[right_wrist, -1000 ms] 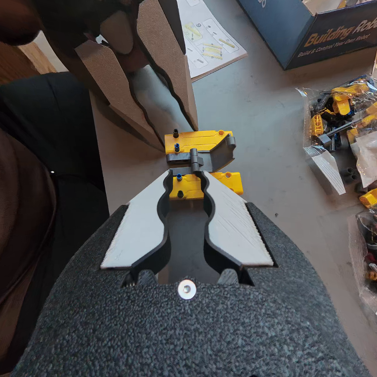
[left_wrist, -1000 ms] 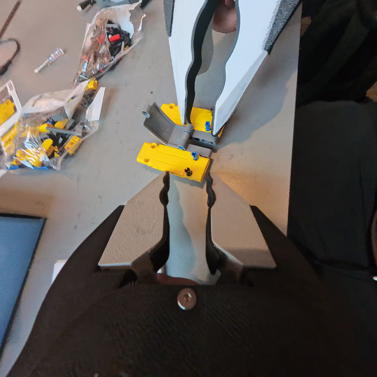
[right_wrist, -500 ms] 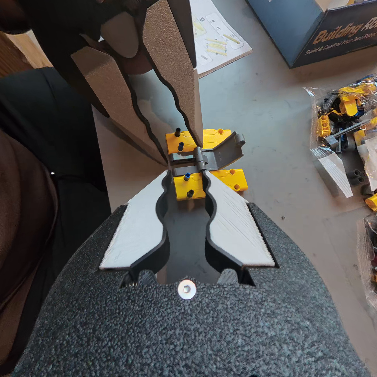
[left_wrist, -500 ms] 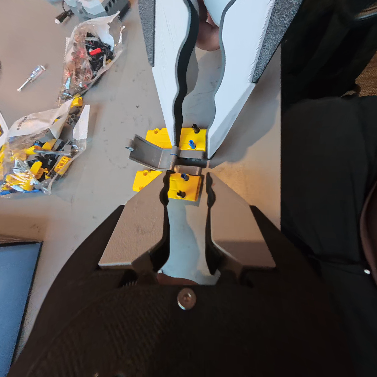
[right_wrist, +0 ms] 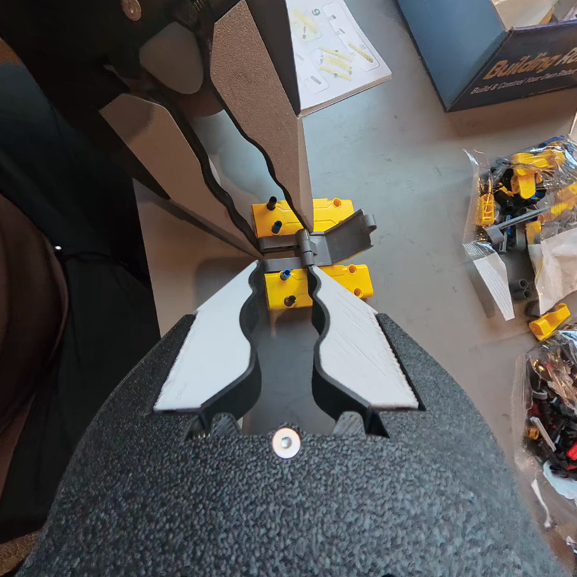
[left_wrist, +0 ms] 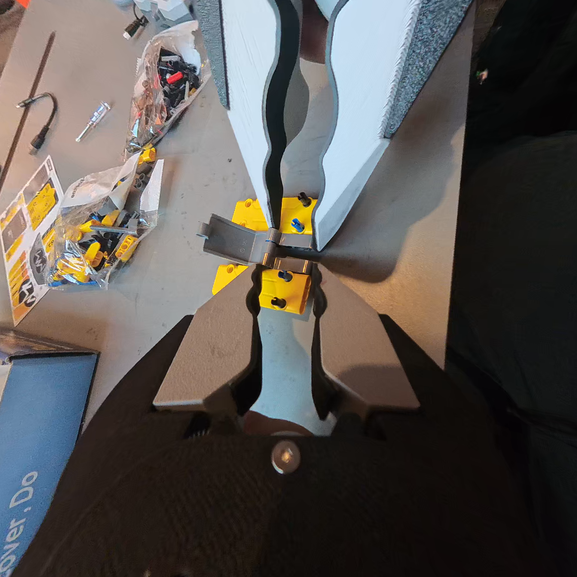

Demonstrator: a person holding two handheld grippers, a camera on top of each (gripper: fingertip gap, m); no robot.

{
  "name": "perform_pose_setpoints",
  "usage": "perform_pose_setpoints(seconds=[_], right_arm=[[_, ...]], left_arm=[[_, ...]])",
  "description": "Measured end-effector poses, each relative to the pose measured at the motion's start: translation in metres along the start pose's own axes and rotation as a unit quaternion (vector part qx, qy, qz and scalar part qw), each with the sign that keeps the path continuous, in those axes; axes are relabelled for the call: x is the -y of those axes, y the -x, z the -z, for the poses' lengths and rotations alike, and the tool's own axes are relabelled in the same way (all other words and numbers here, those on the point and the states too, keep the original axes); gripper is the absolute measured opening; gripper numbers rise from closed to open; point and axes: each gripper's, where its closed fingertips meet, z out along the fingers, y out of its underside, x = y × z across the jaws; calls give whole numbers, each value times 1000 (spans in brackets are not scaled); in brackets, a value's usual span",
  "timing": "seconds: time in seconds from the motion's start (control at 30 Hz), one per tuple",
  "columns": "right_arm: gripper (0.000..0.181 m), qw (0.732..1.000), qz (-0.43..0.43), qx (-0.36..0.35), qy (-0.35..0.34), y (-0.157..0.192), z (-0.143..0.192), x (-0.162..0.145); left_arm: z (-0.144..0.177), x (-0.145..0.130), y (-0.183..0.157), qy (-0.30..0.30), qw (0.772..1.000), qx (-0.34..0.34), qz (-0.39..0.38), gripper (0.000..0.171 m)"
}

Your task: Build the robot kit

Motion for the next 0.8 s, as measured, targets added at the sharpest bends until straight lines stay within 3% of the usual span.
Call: perform_pose_setpoints(seconds=[0.8], right_arm=[[25, 994, 82, 10, 75, 0, -8, 6]], left_arm=[[2, -5, 5, 1, 1000, 13, -10, 27]])
